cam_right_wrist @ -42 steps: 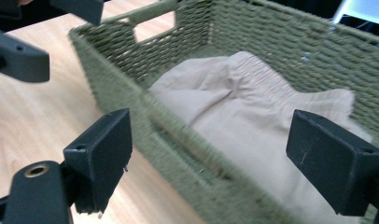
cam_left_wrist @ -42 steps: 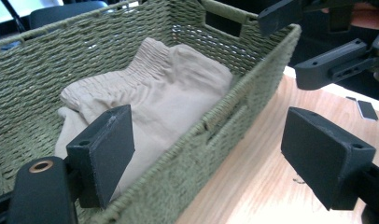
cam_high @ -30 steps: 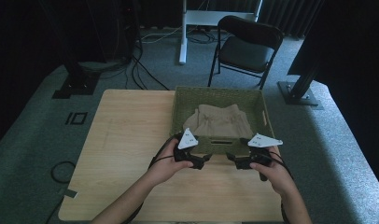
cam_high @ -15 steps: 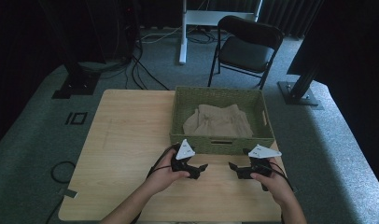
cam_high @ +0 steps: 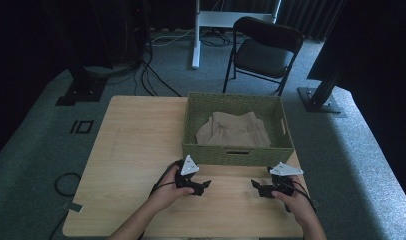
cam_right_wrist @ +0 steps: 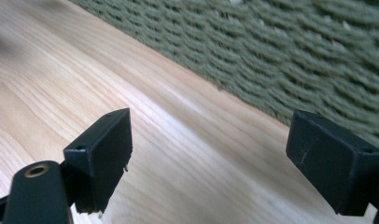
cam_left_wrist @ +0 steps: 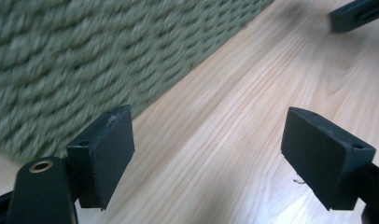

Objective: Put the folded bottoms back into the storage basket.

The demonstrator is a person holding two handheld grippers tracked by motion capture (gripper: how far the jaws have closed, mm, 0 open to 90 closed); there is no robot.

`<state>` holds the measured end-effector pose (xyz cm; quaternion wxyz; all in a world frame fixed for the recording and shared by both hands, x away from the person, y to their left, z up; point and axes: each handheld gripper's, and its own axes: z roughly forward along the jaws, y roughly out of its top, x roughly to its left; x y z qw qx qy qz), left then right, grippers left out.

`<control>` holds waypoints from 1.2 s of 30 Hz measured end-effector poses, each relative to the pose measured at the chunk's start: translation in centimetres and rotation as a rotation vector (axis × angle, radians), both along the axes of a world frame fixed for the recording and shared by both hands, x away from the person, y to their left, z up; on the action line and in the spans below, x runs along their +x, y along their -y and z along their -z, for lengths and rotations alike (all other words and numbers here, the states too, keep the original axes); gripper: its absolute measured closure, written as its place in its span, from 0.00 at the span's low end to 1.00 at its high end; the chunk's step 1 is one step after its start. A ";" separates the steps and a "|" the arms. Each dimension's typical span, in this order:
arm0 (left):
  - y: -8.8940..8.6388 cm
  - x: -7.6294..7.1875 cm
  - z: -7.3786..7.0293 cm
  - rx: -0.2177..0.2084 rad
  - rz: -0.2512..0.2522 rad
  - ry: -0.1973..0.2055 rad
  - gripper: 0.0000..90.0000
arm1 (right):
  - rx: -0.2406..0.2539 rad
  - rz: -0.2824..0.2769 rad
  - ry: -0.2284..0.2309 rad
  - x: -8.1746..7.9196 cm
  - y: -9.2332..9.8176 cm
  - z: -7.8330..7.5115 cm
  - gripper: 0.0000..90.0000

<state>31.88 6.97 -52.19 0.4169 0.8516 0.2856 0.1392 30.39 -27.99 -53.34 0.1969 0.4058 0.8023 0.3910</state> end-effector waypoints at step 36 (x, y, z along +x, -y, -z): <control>-4.5 -0.8 3.1 0.102 -0.190 -0.051 0.20 | -0.040 0.138 -0.077 -2.1 3.4 2.4 0.15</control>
